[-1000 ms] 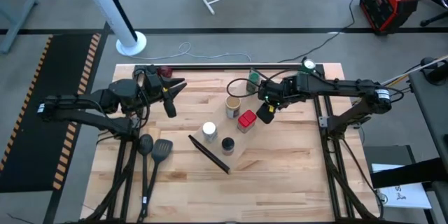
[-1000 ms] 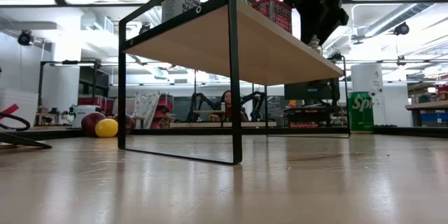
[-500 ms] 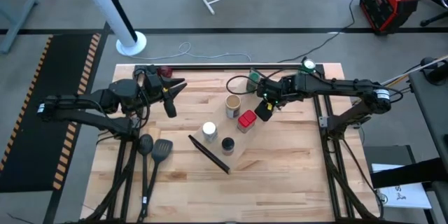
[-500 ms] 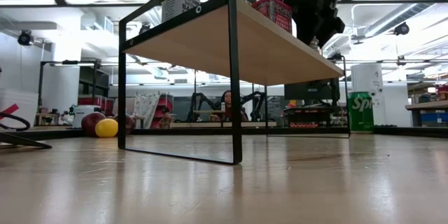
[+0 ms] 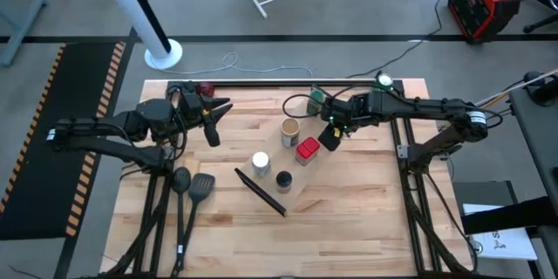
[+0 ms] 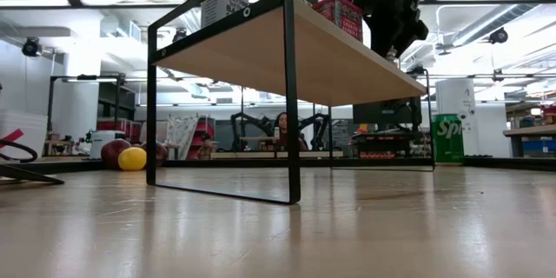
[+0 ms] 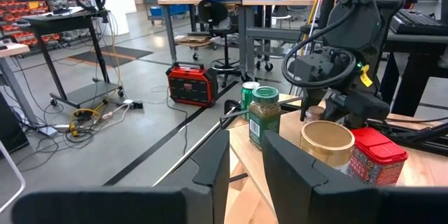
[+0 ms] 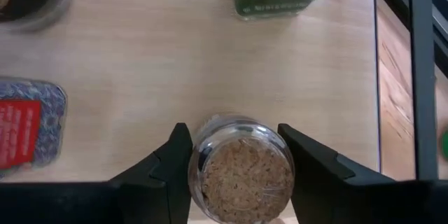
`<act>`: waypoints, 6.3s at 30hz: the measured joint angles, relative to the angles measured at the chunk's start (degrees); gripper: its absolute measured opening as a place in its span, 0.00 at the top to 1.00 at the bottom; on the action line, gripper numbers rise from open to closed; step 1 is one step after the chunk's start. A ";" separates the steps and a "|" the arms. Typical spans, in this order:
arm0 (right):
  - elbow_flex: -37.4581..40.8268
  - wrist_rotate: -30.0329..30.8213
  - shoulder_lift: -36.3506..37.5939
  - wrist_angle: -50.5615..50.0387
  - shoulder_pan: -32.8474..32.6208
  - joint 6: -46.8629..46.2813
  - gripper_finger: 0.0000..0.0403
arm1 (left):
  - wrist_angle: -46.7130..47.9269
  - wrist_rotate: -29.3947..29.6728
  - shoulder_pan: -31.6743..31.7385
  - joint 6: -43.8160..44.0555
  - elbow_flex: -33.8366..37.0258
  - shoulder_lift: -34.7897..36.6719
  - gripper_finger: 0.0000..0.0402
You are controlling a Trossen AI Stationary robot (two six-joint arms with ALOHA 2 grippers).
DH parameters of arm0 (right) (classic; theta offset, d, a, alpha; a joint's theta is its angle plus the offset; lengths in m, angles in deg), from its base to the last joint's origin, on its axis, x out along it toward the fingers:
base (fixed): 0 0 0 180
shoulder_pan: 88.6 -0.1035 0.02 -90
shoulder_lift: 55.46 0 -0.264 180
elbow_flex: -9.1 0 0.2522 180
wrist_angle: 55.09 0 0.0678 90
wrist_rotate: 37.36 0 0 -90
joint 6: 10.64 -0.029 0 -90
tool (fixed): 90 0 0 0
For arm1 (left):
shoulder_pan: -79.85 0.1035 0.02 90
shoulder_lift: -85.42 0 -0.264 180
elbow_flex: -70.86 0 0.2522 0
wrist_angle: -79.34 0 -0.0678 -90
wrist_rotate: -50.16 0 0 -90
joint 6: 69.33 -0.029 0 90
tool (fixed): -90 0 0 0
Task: Shelf spices
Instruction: Remove the brown seasoning bottle from the shelf, then remove the green seasoning bottle from the shelf
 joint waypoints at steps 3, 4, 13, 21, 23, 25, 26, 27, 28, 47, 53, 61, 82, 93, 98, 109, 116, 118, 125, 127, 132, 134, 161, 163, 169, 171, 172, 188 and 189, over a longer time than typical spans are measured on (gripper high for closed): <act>-0.40 -0.19 0.02 -1.61 0.00 0.29 0.59 | -0.05 0.01 0.00 0.00 0.00 0.00 0.82; -0.43 -0.20 0.10 -1.67 0.00 0.47 0.60 | -0.03 0.00 0.00 0.00 0.00 0.00 0.82; -0.47 -1.56 1.06 -4.25 -0.22 1.35 0.61 | -0.07 0.00 0.00 0.00 0.00 -0.02 0.82; -0.50 -1.41 1.81 -4.98 -0.28 1.64 0.61 | -0.12 0.00 0.02 0.00 0.00 -0.02 0.82; -0.73 -1.31 2.02 -4.90 -0.28 1.91 0.61 | -0.10 0.00 0.00 0.00 0.00 -0.02 0.82; -1.51 -1.31 2.18 -4.95 -0.28 2.05 0.61 | -0.10 0.00 0.02 0.00 0.00 -0.02 0.82; -2.01 -1.29 2.31 -5.04 -0.28 2.08 0.61 | -0.09 0.00 0.00 -0.01 0.00 -0.02 0.82; -2.47 -1.29 2.58 -5.38 -0.28 2.16 0.61 | -0.10 0.00 0.01 0.00 0.00 -0.02 0.82; -2.98 -1.29 2.82 -6.00 -0.29 2.22 0.61 | -0.06 0.00 0.01 0.00 0.00 -0.02 0.82; -0.37 0.73 8.06 -15.24 -18.58 -17.86 0.61 | 1.45 -0.02 0.02 0.59 0.00 0.51 0.82; 8.46 3.23 7.50 -12.38 -28.55 -28.99 0.61 | 2.07 -0.07 -0.02 0.80 0.00 1.63 0.82; 23.85 3.19 7.41 0.84 -36.91 -36.02 0.61 | 2.54 -0.11 -0.02 1.04 0.02 2.19 0.82; 35.81 -1.18 8.53 3.50 -39.06 -42.31 0.60 | 1.35 -0.09 0.02 -1.55 0.02 4.06 0.84; 44.97 -0.74 19.04 15.41 -39.32 -36.89 0.60 | 1.35 -0.12 -0.02 -1.27 0.02 3.84 0.83; 48.13 1.77 24.86 13.85 -39.30 -39.52 0.55 | 0.54 -0.13 0.00 -1.58 0.02 4.02 0.83; 46.94 -2.27 28.30 10.20 -39.28 -42.05 0.35 | 0.62 -0.13 0.02 -2.39 0.02 3.96 0.84; 40.77 -3.10 25.85 3.28 -39.28 -41.45 0.31 | 0.47 -0.14 0.02 -2.25 0.02 3.82 0.83; 38.36 -2.82 25.31 -0.16 -39.28 -41.29 0.32 | 0.31 -0.15 0.02 -2.23 0.02 3.78 0.83; 27.95 6.31 25.18 -4.90 -39.23 -39.21 0.34 | -0.05 -0.20 0.02 -2.47 0.02 3.39 0.85; 24.75 11.16 25.18 -4.79 -38.94 -37.23 0.34 | -0.19 -0.21 0.02 -2.51 0.02 3.17 0.84; 16.97 21.44 22.83 -4.75 -35.28 -28.51 0.31 | -1.48 -0.15 0.02 -2.58 0.02 2.59 0.82; 14.04 24.87 21.72 -4.68 -32.65 -23.73 0.31 | -2.16 -0.09 0.00 -2.60 0.02 2.30 0.81; 4.51 1.24 10.28 19.67 9.04 19.70 0.29 | -1.73 0.00 0.00 -2.61 0.02 1.57 0.67; 4.55 0.95 9.41 19.75 9.25 20.33 0.28 | -1.12 0.00 0.00 -2.38 0.02 1.57 0.66; 4.58 -0.14 7.72 21.64 9.26 21.73 0.26 | 0.01 -0.02 0.00 -1.59 0.02 1.60 0.65; 4.58 -0.01 7.63 22.32 9.51 22.05 0.25 | 0.03 -0.04 0.00 -1.50 0.02 1.57 0.65; 4.59 -0.08 7.63 22.78 9.64 22.57 0.25 | 0.03 -0.04 0.00 -1.40 0.02 1.58 0.65; 4.54 -7.11 4.28 30.83 13.25 24.73 0.24 | -0.07 -0.09 0.00 -1.31 0.02 1.60 0.64; 4.53 -7.50 4.02 31.06 13.47 24.77 0.24 | -0.05 -0.09 0.00 -1.31 0.02 1.60 0.65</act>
